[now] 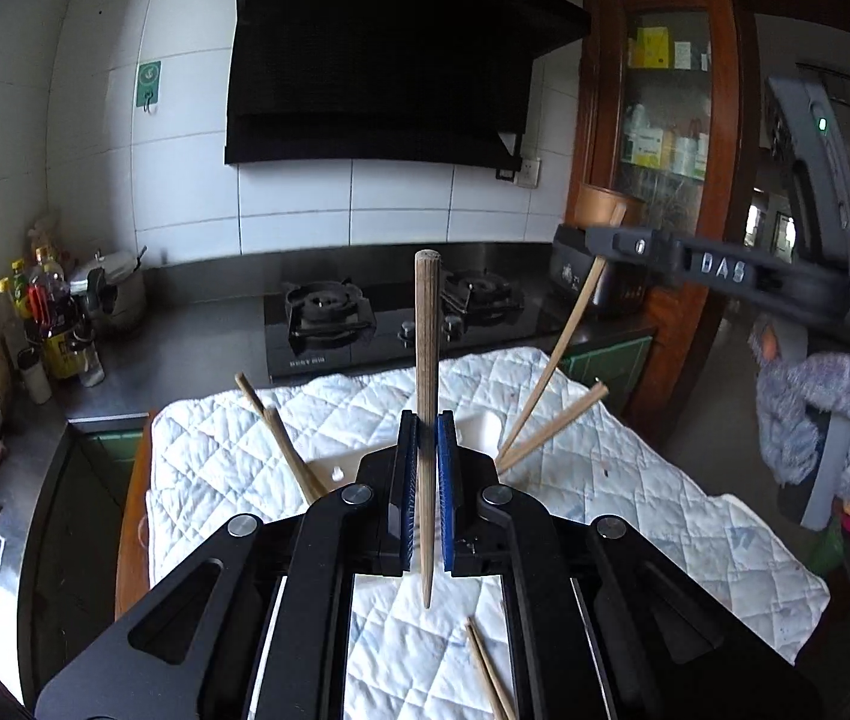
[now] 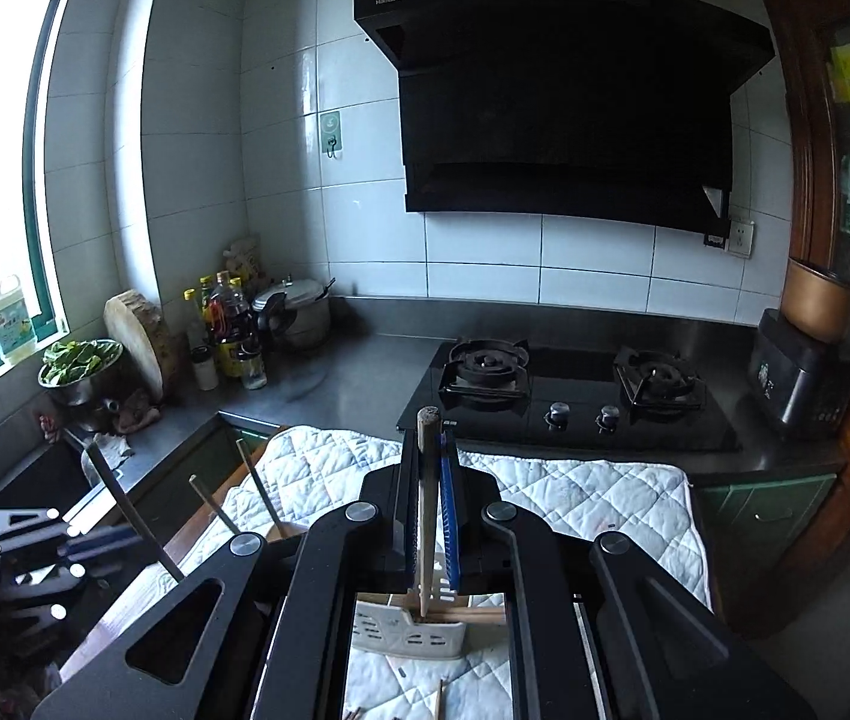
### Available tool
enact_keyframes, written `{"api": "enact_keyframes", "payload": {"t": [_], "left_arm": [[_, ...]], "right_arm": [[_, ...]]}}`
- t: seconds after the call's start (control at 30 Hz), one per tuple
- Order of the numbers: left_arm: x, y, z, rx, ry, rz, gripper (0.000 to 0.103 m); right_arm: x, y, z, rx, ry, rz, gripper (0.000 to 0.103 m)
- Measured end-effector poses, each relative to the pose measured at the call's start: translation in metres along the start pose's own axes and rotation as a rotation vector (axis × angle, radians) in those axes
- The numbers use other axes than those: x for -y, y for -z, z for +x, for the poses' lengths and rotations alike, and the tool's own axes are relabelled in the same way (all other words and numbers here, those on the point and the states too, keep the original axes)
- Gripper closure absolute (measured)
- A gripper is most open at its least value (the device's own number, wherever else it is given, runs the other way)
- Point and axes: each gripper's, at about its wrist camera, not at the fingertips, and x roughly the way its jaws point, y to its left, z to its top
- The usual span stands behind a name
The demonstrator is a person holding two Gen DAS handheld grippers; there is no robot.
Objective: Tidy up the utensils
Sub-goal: 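Lower the left tool's chopstick into the holder while the right tool lowers its own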
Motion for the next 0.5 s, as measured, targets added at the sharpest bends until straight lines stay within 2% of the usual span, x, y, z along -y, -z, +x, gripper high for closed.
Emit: {"api": "enact_keyframes", "payload": {"t": [0.17, 0.27, 0.5], "left_arm": [[-0.005, -0.036, 0.003, 0.079, -0.053, 0.021, 0.098], [-0.007, -0.047, 0.012, 0.114, -0.116, 0.034, 0.098], [-0.018, -0.042, 0.043, 0.089, -0.175, 0.008, 0.098]], "right_arm": [[0.003, 0.003, 0.028, -0.043, -0.003, 0.005, 0.096], [0.0, 0.012, 0.04, -0.066, -0.005, -0.002, 0.096], [0.001, 0.03, 0.057, -0.109, -0.008, -0.019, 0.096]]}}
